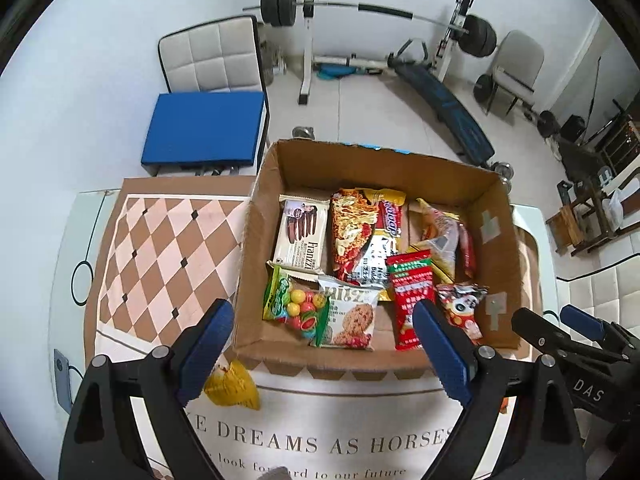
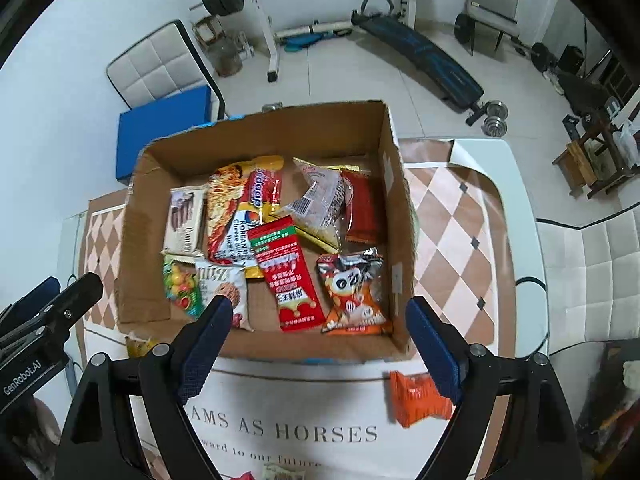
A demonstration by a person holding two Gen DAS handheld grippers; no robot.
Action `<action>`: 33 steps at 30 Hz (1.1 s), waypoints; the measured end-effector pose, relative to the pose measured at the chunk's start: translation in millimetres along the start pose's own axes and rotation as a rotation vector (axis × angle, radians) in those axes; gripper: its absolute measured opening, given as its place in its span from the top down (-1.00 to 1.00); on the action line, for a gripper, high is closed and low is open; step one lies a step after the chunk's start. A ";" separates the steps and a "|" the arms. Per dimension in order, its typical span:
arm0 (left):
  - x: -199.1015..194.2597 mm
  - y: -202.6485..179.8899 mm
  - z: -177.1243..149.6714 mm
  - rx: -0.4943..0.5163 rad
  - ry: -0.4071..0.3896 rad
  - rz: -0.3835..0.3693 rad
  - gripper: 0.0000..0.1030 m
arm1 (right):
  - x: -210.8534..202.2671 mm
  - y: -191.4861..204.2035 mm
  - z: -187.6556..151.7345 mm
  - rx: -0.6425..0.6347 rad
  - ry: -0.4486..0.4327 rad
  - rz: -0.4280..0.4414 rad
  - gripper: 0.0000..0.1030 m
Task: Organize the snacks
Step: 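Grasp the small red packet with left tool while right tool grasps white wrapper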
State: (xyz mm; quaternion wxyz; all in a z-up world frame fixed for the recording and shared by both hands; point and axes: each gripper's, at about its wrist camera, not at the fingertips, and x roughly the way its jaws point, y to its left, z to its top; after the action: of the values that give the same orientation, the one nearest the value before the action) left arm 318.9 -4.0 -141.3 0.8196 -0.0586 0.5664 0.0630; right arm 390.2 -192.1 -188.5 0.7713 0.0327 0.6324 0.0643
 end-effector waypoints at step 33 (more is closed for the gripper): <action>17.0 18.2 -180.4 0.077 0.195 0.070 -0.78 | 25.4 -11.7 -201.8 0.037 0.244 0.086 -0.82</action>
State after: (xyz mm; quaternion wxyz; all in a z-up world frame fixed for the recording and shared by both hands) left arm 155.6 -15.7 -221.0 0.7595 -0.0129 0.6473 0.0638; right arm 198.0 -206.3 -254.6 0.6845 0.0659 0.7206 0.0893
